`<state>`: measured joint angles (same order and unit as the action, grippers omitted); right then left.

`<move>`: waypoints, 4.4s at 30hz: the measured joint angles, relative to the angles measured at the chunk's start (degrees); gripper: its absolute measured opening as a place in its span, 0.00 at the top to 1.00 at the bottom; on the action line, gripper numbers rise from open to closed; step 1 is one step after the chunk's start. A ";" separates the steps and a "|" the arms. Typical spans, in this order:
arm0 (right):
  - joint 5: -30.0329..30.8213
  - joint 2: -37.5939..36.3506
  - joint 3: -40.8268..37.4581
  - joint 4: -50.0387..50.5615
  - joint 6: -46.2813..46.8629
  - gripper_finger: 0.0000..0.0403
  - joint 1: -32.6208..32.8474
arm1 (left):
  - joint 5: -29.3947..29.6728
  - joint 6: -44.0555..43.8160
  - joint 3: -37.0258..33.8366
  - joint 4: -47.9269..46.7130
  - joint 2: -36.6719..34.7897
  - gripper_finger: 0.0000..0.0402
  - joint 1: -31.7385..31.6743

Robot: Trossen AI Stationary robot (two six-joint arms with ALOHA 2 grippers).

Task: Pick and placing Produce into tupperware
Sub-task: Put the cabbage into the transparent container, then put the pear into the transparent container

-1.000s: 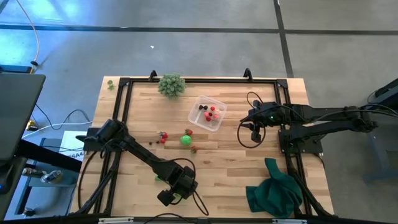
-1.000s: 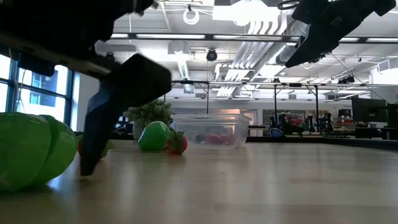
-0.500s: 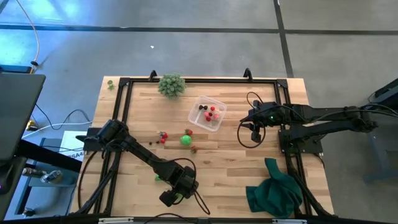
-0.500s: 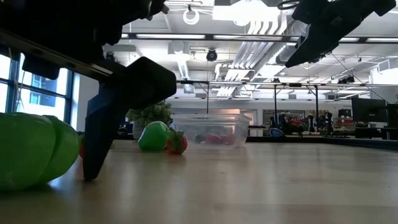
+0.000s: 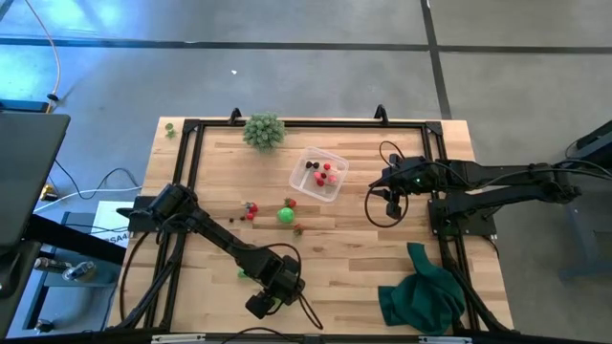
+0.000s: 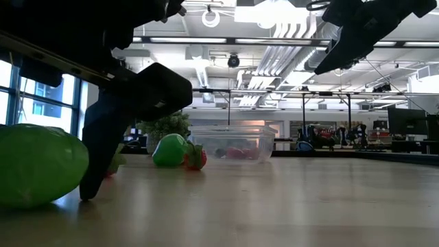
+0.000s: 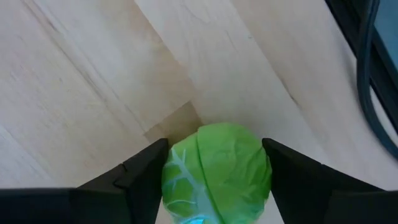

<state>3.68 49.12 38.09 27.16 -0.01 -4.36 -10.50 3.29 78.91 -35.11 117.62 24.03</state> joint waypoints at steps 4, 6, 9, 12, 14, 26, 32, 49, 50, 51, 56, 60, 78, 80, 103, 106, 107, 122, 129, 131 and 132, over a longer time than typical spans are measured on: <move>0.17 0.00 0.00 -0.01 -0.01 0.81 -0.01 | 0.15 -0.18 0.00 0.00 0.00 0.43 0.00; 0.17 -0.01 0.00 0.00 -0.02 0.81 -0.02 | 0.41 -0.20 0.00 -0.02 0.00 0.42 0.00; 0.15 0.00 0.00 -0.01 0.00 0.81 -0.01 | 1.18 -0.28 0.00 0.00 0.00 0.41 0.00; 0.15 0.00 0.00 -0.01 -0.01 0.81 -0.01 | 2.22 -0.30 0.02 -0.02 0.00 0.41 0.04; 0.15 0.00 0.00 -0.02 0.00 0.81 -0.01 | 2.43 -0.31 0.02 -0.02 0.00 0.42 0.02; 0.09 0.00 0.00 -0.02 0.00 0.81 0.00 | 8.26 -0.16 -0.07 -3.85 -4.31 0.44 -0.08; -0.20 0.00 0.00 -0.01 -0.01 0.81 0.00 | 15.70 -0.54 -0.02 -7.27 -11.64 0.44 -0.50; -0.07 -0.02 0.02 -0.02 -0.01 0.81 -0.02 | 25.05 17.93 0.04 8.11 -36.95 0.44 -23.73; -0.04 -0.02 0.02 0.00 0.00 0.81 -0.02 | 23.01 19.89 0.04 10.16 -37.24 0.44 -25.94; -0.04 -0.02 0.02 0.00 0.00 0.81 -0.02 | 20.74 21.48 0.05 12.28 -37.31 0.44 -28.28; -0.04 -0.02 0.02 0.00 -0.01 0.81 0.00 | 9.40 23.47 0.07 14.73 -34.21 0.45 -38.62; -0.02 -0.02 0.02 -0.01 0.00 0.81 -0.02 | 3.76 24.99 0.71 13.98 -28.38 0.44 -44.24; 0.13 -0.02 0.02 -0.02 0.00 0.81 -0.02 | 3.45 35.36 24.56 -18.68 3.04 0.44 -47.65; 0.13 0.00 0.02 0.00 -0.01 0.81 -0.02 | 3.56 35.40 24.48 -19.08 4.54 0.44 -47.65; -0.09 0.00 0.02 0.00 -0.02 0.81 -0.02 | 6.47 34.40 24.46 -18.88 9.77 0.44 -47.65; -0.09 -0.01 0.02 -0.01 -0.02 0.81 0.00 | 6.47 34.31 24.46 -18.82 9.77 0.44 -47.65; -0.07 -0.01 0.02 -0.02 -0.01 0.81 -0.02 | 6.47 34.12 24.46 -18.88 9.77 0.44 -47.65; -0.04 -0.02 0.02 0.00 -0.02 0.81 0.00 | 6.49 35.30 24.46 -18.58 9.77 0.21 -47.50; -0.02 0.00 0.02 -0.02 0.00 0.81 -0.02 | 6.47 32.29 28.11 -26.40 9.27 0.20 -47.52; 0.14 -0.02 0.02 -0.02 -0.02 0.81 0.00 | 6.47 32.24 31.09 -30.59 9.25 0.21 -47.50; 0.17 -0.01 0.02 -0.01 -0.02 0.81 0.00 | 6.48 32.22 32.60 -31.99 9.22 0.22 -47.31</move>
<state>3.86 49.12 38.11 27.15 -0.03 -4.36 -4.02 35.51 111.51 -67.10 126.85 -23.28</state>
